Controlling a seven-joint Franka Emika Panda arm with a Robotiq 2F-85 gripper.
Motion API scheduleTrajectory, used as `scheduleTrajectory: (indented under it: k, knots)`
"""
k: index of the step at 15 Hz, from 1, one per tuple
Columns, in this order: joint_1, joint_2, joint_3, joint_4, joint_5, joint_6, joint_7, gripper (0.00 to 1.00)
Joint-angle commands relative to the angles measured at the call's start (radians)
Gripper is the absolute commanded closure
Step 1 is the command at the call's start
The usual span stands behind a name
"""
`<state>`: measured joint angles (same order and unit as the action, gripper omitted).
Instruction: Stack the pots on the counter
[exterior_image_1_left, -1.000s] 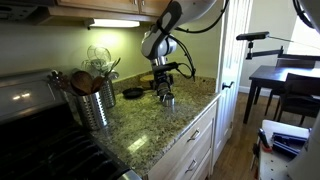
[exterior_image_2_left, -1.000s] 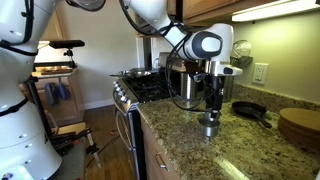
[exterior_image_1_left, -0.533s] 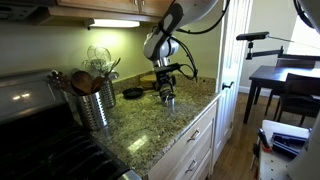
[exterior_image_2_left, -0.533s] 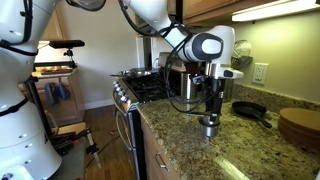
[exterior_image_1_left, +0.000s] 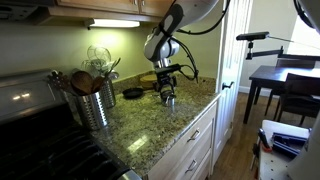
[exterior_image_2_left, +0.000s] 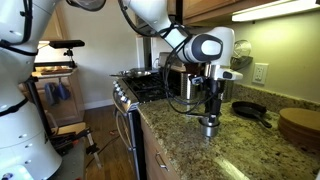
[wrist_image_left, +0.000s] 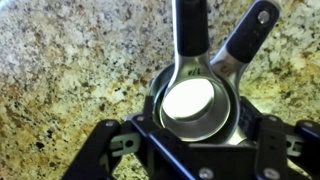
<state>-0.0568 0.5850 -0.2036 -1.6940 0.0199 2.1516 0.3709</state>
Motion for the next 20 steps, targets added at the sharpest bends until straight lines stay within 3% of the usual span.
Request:
scheduleTrajectory:
  k: [1, 3, 14, 15, 20]
  knots:
    - [-0.006, -0.036, 0.002, -0.034, -0.005, -0.01, 0.023, 0.05]
    - [-0.004, -0.043, 0.002, -0.042, -0.006, -0.01, 0.025, 0.0]
    - [-0.005, -0.162, 0.029, -0.142, 0.035, -0.036, 0.008, 0.0]
    - [-0.007, -0.072, 0.023, -0.057, 0.011, -0.021, 0.007, 0.0]
    - [-0.006, -0.117, 0.03, -0.093, 0.018, -0.029, 0.007, 0.0]
